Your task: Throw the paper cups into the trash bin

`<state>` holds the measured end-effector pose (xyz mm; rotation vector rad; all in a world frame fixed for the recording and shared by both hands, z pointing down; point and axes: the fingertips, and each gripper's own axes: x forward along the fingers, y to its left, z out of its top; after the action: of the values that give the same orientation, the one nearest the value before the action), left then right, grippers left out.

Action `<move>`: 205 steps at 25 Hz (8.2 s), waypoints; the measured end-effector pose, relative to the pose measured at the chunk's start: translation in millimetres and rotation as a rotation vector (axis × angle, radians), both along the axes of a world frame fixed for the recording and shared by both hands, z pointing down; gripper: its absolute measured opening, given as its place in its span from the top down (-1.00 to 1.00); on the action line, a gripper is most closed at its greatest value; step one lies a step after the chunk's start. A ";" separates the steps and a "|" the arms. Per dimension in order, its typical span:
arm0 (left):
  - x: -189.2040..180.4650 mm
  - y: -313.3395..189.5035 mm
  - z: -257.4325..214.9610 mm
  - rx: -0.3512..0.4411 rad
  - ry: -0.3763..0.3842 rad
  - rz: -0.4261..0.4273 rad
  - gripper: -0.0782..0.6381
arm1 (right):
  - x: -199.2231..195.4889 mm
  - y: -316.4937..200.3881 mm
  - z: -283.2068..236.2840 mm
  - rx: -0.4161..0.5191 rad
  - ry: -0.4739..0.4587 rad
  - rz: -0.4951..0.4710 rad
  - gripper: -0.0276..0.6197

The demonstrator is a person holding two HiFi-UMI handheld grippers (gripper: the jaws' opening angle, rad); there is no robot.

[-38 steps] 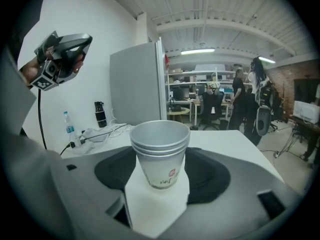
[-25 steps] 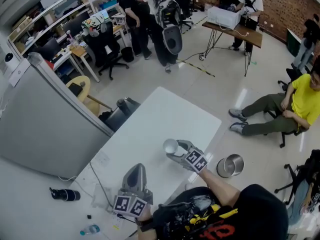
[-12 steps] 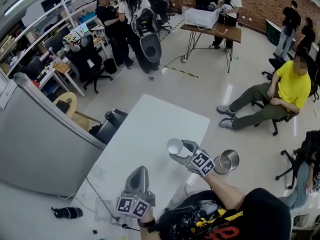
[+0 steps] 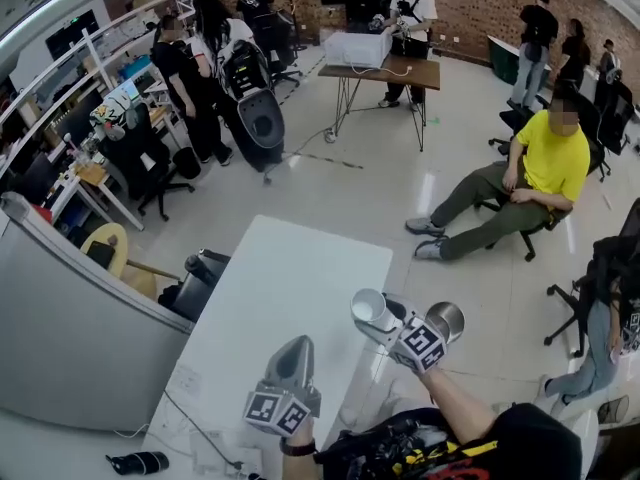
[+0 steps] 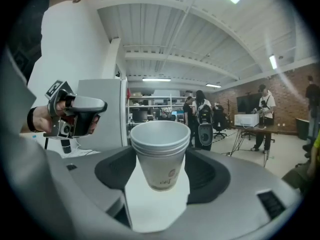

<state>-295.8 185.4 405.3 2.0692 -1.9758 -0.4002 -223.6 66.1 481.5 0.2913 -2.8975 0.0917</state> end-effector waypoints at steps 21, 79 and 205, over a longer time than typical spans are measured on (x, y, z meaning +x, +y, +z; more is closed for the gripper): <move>189.7 -194.6 -59.6 0.050 -0.224 0.436 0.78 | 211.3 -136.8 -35.2 0.016 -0.149 0.420 -0.07; 273.4 -401.5 3.4 0.004 -0.132 0.740 0.78 | 346.0 -267.0 -24.3 -0.027 -0.081 0.818 -0.06; 270.6 -404.2 465.4 -0.573 -0.083 0.704 0.78 | 330.1 -233.2 576.8 -0.908 0.380 0.854 0.33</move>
<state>-25.2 -218.9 870.7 2.1962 -1.0740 0.3543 106.5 -167.1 1058.3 1.1418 -1.8976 1.2506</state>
